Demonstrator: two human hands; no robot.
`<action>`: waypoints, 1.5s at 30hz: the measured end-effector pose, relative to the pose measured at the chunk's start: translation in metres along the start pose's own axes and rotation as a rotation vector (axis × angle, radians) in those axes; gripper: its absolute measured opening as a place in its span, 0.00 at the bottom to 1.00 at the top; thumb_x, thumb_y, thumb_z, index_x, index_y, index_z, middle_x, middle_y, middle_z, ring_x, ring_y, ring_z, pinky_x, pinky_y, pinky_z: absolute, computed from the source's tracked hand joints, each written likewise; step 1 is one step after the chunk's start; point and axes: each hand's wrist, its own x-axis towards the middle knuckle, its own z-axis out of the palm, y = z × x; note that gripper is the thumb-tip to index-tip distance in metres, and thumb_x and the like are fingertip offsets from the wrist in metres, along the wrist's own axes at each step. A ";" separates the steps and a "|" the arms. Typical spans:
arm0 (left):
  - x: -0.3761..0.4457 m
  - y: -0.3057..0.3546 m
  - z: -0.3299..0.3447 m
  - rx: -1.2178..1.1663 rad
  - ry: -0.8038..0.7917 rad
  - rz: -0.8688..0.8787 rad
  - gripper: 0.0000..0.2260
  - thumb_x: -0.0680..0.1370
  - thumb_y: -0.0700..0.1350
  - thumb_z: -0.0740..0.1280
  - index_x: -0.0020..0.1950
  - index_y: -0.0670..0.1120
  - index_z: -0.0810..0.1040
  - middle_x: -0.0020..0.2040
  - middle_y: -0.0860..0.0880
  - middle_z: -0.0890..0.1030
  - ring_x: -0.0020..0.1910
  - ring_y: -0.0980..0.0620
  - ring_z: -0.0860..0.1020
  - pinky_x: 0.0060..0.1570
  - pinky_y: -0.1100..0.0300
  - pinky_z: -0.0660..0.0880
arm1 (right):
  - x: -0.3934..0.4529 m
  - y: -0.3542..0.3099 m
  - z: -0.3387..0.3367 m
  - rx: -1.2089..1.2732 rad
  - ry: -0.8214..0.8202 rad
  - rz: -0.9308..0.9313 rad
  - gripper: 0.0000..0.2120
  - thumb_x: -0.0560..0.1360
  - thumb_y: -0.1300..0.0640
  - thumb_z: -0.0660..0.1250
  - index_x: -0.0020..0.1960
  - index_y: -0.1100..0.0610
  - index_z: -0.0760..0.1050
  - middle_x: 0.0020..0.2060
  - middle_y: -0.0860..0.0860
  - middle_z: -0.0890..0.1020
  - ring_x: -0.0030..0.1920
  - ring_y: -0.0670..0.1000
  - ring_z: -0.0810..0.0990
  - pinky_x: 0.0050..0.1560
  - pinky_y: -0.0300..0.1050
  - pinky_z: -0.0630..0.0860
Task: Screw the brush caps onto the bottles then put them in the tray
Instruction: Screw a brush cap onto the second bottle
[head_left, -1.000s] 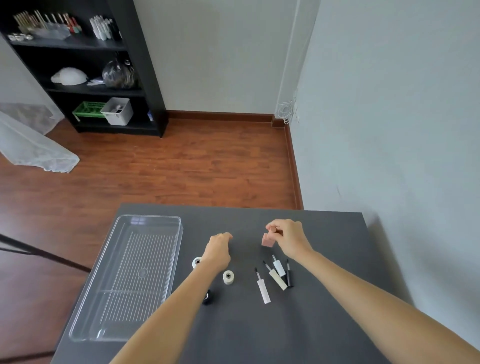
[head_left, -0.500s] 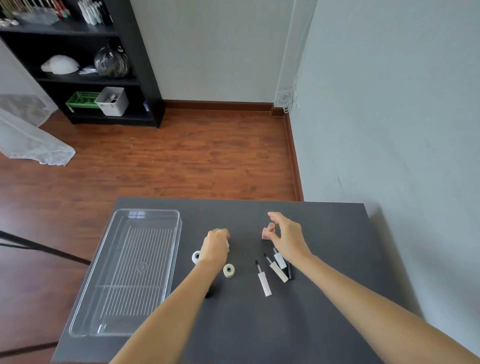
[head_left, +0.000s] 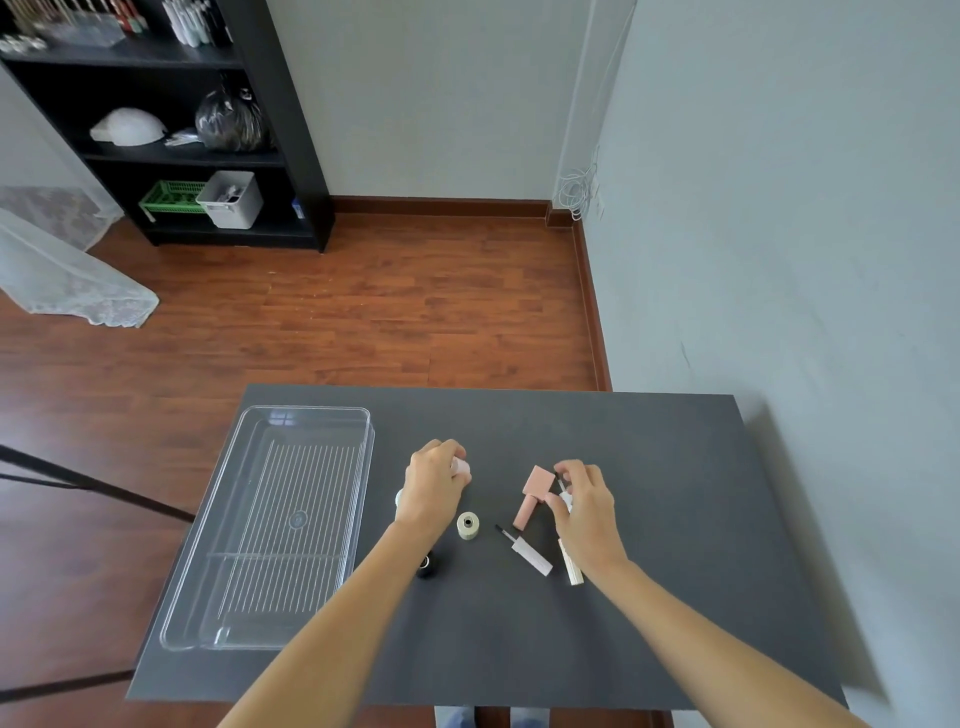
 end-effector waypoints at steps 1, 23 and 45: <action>-0.001 0.000 0.000 -0.006 0.004 0.004 0.09 0.76 0.36 0.64 0.54 0.43 0.80 0.48 0.51 0.76 0.47 0.46 0.76 0.50 0.46 0.79 | 0.001 0.001 0.000 -0.005 0.014 -0.011 0.14 0.75 0.69 0.67 0.59 0.59 0.74 0.54 0.54 0.75 0.50 0.52 0.75 0.53 0.39 0.69; -0.003 -0.003 -0.003 0.039 0.010 0.032 0.10 0.78 0.36 0.63 0.55 0.41 0.81 0.51 0.44 0.79 0.47 0.44 0.77 0.47 0.51 0.78 | 0.052 0.009 0.000 -0.564 -0.420 -0.508 0.17 0.75 0.71 0.59 0.58 0.56 0.75 0.58 0.50 0.76 0.60 0.55 0.70 0.59 0.42 0.67; -0.016 -0.002 -0.023 0.012 0.123 0.154 0.06 0.74 0.37 0.68 0.50 0.42 0.81 0.41 0.51 0.78 0.39 0.49 0.76 0.39 0.60 0.71 | -0.003 0.008 0.013 0.016 0.107 -0.172 0.12 0.74 0.61 0.69 0.55 0.53 0.74 0.52 0.45 0.75 0.54 0.52 0.72 0.53 0.44 0.72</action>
